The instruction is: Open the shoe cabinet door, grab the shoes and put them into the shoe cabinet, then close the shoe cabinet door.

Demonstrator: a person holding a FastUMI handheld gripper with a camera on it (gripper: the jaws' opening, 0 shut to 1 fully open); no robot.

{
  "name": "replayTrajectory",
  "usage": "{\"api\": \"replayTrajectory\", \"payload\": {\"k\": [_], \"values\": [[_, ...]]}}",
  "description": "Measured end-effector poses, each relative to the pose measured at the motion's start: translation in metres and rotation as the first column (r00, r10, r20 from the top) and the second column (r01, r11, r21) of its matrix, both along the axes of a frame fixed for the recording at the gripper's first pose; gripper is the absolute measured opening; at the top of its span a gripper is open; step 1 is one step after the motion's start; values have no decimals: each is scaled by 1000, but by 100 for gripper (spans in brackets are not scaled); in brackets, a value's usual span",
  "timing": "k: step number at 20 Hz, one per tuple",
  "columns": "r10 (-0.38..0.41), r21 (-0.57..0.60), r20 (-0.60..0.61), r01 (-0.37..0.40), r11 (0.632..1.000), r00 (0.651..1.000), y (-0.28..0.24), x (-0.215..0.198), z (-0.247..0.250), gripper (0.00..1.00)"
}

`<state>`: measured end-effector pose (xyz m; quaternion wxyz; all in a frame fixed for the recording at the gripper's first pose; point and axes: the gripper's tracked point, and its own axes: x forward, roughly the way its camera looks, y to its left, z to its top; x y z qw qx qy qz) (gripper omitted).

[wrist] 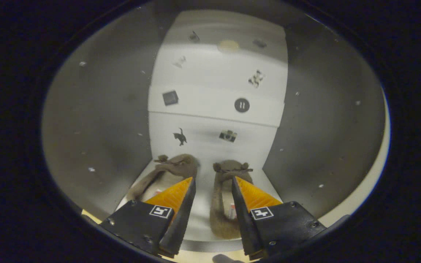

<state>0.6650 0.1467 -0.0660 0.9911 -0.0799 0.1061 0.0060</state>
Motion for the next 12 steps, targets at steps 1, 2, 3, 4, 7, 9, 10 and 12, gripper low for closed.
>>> {"api": "replayTrajectory", "payload": {"k": [1,2,3,4,7,9,10,12], "values": [[17,16,20,-17,1000,1000,3,-18,7,80],[43,41,27,-44,998,999,10,-37,15,87],[55,62,48,-58,996,997,12,-57,21,95],[61,79,60,-66,995,996,11,-77,27,100],[105,115,108,-117,986,989,16,-136,39,100],[117,129,156,-137,982,981,16,-178,48,100],[129,138,181,-156,978,975,19,-203,52,100],[154,137,209,-185,973,966,19,-249,55,100]]}}
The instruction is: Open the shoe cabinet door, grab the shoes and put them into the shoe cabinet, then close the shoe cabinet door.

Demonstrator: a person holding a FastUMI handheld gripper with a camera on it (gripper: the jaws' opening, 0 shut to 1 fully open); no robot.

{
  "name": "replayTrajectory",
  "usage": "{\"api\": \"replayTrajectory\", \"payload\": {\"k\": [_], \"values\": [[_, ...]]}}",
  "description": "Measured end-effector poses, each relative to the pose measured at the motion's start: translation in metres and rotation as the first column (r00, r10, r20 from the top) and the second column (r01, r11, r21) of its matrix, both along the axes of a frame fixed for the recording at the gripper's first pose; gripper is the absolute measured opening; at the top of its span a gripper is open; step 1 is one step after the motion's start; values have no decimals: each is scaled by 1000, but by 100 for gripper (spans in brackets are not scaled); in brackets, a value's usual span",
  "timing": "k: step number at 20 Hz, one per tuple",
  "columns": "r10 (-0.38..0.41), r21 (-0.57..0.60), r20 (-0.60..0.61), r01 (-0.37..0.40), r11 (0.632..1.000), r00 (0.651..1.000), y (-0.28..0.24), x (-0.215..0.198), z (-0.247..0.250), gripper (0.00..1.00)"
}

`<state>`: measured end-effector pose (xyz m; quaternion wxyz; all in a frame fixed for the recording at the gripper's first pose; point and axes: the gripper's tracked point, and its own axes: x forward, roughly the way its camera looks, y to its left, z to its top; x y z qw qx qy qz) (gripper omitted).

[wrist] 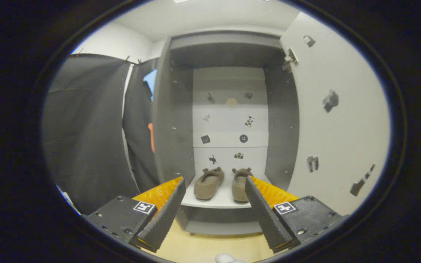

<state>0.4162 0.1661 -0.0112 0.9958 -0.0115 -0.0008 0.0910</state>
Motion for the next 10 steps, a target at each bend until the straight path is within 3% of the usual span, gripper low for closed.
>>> {"api": "replayTrajectory", "payload": {"k": [7,10], "values": [[28,-12,52,-27,1000,998,-28,-140,6,100],[0,-51,67,3,999,998,-60,-187,11,100]]}}
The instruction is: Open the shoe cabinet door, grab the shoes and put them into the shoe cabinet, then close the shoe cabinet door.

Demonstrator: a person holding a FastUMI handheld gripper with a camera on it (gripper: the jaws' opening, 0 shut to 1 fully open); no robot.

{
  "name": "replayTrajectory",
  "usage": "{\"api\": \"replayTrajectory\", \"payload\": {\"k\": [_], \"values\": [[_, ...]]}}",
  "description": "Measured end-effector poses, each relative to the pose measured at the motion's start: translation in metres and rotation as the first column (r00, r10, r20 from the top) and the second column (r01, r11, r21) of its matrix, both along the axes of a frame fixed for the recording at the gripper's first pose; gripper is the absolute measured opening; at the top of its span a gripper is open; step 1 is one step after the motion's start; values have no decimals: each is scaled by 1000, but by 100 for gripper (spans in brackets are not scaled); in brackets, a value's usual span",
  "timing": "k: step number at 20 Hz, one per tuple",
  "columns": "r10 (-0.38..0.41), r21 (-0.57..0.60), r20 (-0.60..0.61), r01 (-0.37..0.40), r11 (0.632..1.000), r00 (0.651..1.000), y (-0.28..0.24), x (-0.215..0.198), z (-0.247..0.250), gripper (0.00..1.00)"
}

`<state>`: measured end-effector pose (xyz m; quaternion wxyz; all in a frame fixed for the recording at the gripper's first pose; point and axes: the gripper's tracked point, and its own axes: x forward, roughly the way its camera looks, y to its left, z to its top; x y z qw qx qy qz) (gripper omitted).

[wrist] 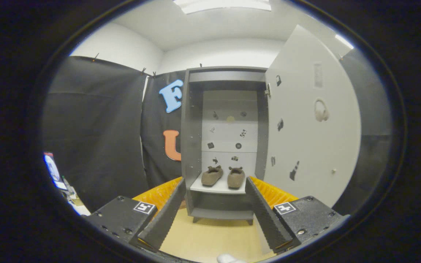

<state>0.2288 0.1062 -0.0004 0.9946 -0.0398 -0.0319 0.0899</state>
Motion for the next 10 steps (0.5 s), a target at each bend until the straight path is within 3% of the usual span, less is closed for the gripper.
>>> {"api": "replayTrajectory", "payload": {"k": [5,10], "values": [[-62,-2,2,62,998,998,-65,-59,10,100],[-171,39,11,170,985,985,-159,-80,19,100]]}}
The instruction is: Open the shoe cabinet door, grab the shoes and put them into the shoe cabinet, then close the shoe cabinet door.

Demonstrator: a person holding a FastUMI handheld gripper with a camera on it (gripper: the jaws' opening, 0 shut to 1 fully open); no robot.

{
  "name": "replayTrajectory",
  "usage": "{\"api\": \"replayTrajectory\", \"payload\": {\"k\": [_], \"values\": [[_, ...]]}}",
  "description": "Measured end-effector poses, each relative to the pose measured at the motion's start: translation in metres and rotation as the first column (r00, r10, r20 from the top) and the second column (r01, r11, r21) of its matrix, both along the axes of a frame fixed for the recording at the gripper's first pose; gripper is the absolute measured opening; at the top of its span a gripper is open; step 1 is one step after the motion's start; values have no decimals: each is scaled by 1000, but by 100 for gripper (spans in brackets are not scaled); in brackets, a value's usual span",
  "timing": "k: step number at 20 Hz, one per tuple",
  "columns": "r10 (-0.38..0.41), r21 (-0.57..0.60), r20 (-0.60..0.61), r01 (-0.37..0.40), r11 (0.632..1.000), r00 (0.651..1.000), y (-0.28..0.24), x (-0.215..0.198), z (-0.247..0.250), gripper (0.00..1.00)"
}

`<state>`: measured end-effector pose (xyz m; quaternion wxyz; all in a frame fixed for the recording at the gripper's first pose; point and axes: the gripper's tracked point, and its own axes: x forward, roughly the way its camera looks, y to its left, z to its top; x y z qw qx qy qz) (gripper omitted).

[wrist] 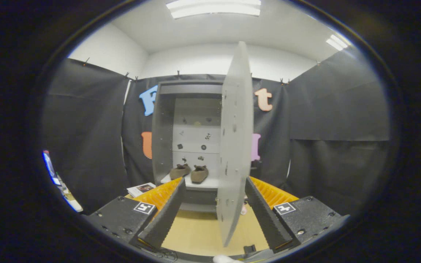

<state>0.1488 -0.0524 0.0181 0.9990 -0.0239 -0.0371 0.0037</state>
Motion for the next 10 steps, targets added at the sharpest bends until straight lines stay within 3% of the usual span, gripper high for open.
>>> {"api": "replayTrajectory", "payload": {"k": [5,10], "values": [[-52,46,-18,53,998,998,-82,20,0,100],[23,43,-39,-21,999,999,-123,67,-2,100]]}}
